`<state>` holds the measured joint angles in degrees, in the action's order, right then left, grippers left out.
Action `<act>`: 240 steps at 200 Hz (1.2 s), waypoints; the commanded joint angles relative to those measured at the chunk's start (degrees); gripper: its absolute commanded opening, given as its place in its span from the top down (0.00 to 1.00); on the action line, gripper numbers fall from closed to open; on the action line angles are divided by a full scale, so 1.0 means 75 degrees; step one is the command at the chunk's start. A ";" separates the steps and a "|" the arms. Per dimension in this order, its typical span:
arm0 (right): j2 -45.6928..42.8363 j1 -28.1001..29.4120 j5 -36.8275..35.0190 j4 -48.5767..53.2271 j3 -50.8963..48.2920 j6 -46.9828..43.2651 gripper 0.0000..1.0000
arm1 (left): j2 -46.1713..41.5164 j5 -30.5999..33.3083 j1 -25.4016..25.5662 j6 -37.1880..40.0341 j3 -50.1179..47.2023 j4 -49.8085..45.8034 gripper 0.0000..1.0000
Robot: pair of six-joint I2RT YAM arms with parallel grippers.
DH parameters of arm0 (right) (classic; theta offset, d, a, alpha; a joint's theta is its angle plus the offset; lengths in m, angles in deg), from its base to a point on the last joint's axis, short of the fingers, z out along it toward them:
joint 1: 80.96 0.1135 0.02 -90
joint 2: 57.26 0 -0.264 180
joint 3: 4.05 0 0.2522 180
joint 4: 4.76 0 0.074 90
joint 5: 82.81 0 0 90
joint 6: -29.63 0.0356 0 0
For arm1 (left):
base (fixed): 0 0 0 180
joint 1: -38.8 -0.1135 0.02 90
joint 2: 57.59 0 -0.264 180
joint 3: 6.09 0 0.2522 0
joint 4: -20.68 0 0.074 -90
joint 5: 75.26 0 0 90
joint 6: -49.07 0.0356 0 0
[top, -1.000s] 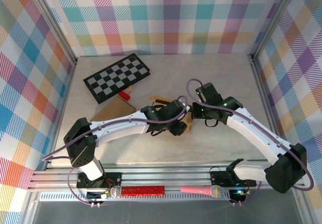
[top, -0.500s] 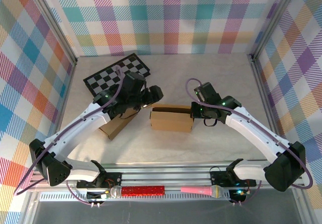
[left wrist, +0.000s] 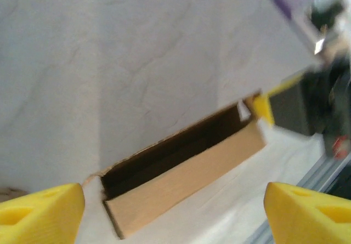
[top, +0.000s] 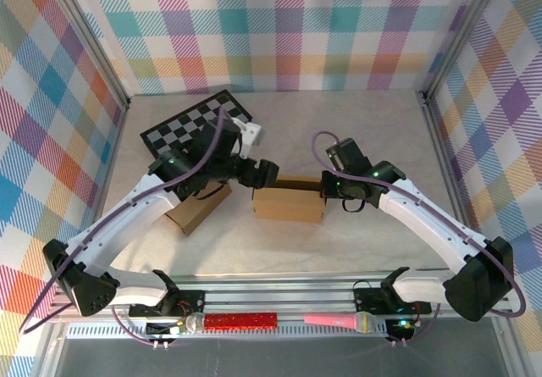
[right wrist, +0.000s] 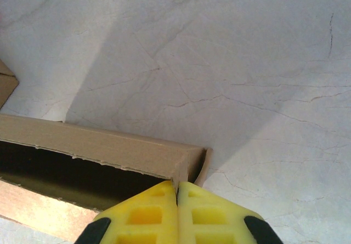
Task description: Fold the paper box
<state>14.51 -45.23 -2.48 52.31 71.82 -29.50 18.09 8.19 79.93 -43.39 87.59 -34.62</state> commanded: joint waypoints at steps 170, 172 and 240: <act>0.0233 0.0094 0.0071 0.0414 0.0128 0.0020 1.00 | 0.2428 -0.0908 -0.0140 0.8052 0.0281 -0.1332 0.00; 0.0238 0.0093 0.0071 0.0413 0.0132 0.0017 1.00 | 0.2449 -0.0903 -0.0139 0.8051 0.0255 -0.1323 0.00; 0.0286 0.0100 0.0152 0.0383 0.0202 0.0015 1.00 | 0.2712 -0.0572 -0.0049 0.7466 0.0133 -0.0613 0.14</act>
<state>15.47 -44.97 -2.65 52.12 72.41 -29.50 38.37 4.32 79.45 13.89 88.09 -40.70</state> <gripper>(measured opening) 0.046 0.894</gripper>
